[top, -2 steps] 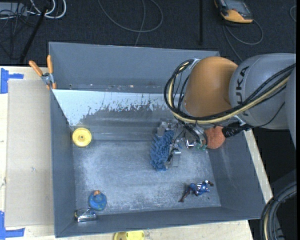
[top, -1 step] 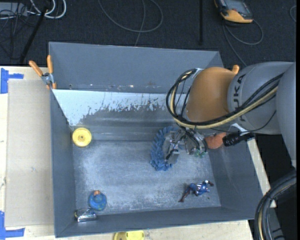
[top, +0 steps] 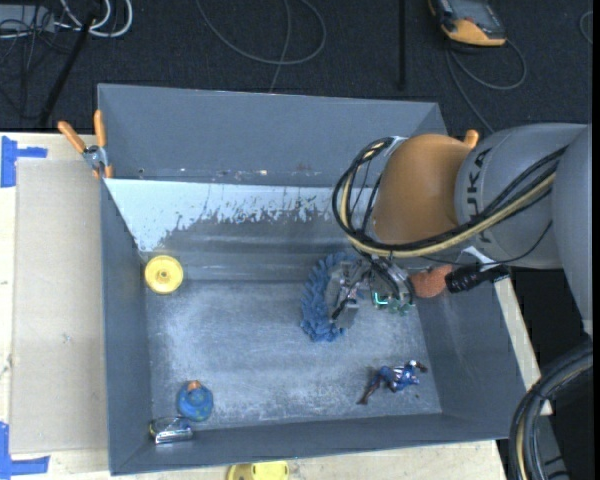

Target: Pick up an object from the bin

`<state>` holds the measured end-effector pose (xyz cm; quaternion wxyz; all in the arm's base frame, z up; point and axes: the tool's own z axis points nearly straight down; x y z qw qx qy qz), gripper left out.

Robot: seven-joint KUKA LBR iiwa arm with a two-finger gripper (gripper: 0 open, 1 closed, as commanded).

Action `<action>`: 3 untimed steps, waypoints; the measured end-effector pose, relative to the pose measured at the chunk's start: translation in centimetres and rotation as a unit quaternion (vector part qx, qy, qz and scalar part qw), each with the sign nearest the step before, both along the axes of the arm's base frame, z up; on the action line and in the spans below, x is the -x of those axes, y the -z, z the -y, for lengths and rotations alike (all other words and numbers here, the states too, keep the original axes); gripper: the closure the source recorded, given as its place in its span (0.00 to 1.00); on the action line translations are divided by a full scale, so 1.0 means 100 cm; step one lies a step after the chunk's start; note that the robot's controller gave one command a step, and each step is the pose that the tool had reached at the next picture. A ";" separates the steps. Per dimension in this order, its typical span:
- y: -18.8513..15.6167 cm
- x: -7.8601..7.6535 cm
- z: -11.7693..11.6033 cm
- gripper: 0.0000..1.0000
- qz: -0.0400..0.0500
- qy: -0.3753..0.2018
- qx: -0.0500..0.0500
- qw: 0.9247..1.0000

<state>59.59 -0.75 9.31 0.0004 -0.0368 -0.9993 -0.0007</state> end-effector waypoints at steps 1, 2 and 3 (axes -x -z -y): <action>0.000 0.000 0.000 0.00 0.000 0.000 0.000 1.000; 0.020 0.040 -0.031 1.00 0.006 -0.023 0.000 1.000; 0.020 0.040 -0.031 1.00 0.006 -0.023 0.000 1.000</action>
Offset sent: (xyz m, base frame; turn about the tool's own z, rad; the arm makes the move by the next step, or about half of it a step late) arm -0.0434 0.0300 -0.0231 -0.0459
